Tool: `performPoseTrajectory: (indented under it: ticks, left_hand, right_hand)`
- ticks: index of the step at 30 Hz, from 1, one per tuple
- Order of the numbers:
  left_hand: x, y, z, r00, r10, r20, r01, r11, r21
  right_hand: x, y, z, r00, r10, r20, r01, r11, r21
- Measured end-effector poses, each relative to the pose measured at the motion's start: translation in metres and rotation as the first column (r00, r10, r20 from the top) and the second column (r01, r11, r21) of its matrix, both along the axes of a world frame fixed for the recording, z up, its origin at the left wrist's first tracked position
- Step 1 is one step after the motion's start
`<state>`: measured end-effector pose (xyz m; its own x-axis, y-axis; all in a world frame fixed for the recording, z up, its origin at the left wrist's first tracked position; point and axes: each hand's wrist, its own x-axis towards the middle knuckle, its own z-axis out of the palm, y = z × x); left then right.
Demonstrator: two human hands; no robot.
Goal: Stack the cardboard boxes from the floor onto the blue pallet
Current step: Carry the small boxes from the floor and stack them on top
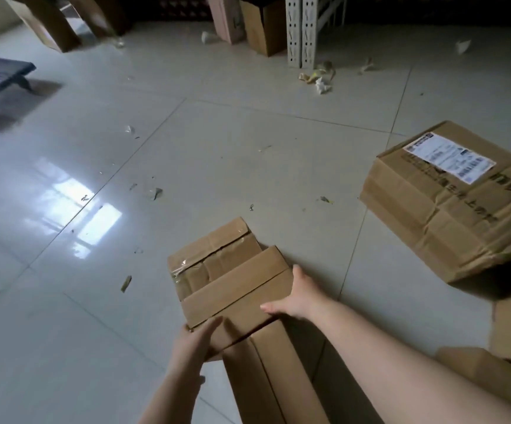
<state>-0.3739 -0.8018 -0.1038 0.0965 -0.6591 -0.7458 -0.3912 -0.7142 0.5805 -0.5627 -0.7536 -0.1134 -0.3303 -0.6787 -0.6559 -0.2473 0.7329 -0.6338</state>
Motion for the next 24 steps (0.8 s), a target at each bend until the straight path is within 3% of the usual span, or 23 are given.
performPoseTrajectory:
  ticks: [3,6,13,18,24]
  left_hand:
    - [-0.012,0.008,0.003,0.998,0.051,-0.039,-0.056,0.990,-0.130]
    - [-0.031,0.009,0.031,0.996,0.041,-0.074,-0.058,0.967,-0.248]
    - [-0.136,0.016,0.140,0.966,-0.212,-0.151,0.104,0.847,-0.522]
    - [-0.241,0.070,0.224,0.805,-0.479,-0.349,0.221,0.789,-0.573]
    - [-0.339,0.216,0.301,0.558,-0.725,-0.404,0.437,0.670,-0.600]
  right_hand:
    - [-0.007,-0.001,0.000,0.980,-0.144,0.136,0.157,0.984,-0.086]
    - [-0.033,-0.005,0.030,0.960,-0.221,0.172,0.248,0.956,-0.155]
    - [-0.140,0.035,0.155,0.886,-0.426,0.185,0.464,0.789,-0.404]
    - [-0.218,0.143,0.255,0.747,-0.663,0.051,0.588,0.623,-0.515]
    - [-0.265,0.333,0.349,0.422,-0.907,0.003,0.702,0.324,-0.634]
